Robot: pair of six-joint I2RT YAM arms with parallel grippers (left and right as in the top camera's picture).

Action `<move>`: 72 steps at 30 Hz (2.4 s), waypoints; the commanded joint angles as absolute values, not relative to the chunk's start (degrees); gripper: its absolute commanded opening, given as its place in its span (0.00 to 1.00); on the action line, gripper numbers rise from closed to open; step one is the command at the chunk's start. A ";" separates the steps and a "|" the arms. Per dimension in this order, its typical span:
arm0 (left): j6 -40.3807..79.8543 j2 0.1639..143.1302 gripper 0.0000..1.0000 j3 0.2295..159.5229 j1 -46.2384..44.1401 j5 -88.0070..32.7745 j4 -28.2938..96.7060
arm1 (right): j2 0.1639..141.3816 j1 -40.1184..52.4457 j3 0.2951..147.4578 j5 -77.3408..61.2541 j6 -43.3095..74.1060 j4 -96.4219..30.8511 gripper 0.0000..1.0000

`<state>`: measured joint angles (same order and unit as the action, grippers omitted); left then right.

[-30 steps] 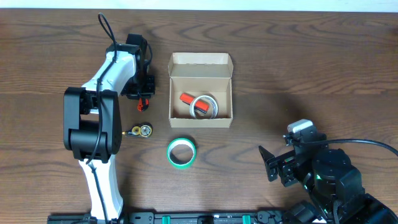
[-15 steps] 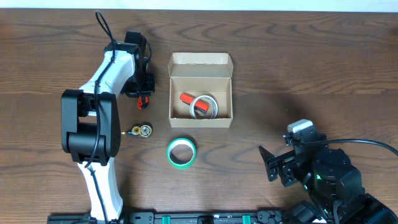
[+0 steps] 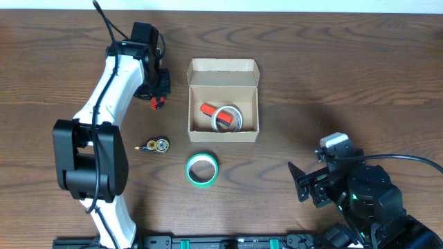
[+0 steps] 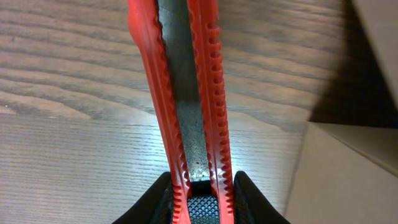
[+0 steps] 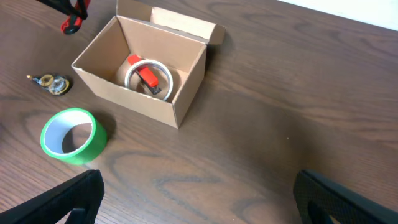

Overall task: Pack container
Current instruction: 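Lift the box cutter with the left gripper and drop it into the box, then move the left gripper to the correction-tape dispenser and grasp it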

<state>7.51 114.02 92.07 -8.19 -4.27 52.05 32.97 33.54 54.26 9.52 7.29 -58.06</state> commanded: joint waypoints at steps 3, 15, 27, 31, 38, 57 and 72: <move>7.70 111.44 0.27 92.86 -11.35 -3.51 52.10 | 32.91 32.97 54.08 10.07 8.29 -58.11 0.99; 7.73 106.76 0.29 92.86 -20.32 0.62 52.25 | 32.91 32.97 54.08 10.04 8.29 -58.11 0.99; 7.70 104.44 0.33 92.86 -28.67 0.67 54.02 | 32.91 32.97 54.08 10.04 8.29 -58.11 0.99; 7.75 104.47 0.35 92.86 -32.45 0.62 54.50 | 32.91 32.97 54.08 10.04 8.29 -58.11 0.99; 8.34 104.47 0.38 92.86 -35.73 0.45 54.15 | 32.91 32.97 54.08 10.04 8.29 -58.11 0.99; 50.83 98.59 0.71 90.67 -15.79 3.88 67.44 | 32.91 32.97 54.08 10.04 8.29 -58.11 0.99; 95.37 97.23 0.87 70.87 -14.26 0.78 62.30 | 32.91 32.97 54.08 10.04 8.29 -58.11 0.99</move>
<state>85.23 96.99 73.14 -14.20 1.91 64.14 32.97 33.54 54.24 9.52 7.29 -58.04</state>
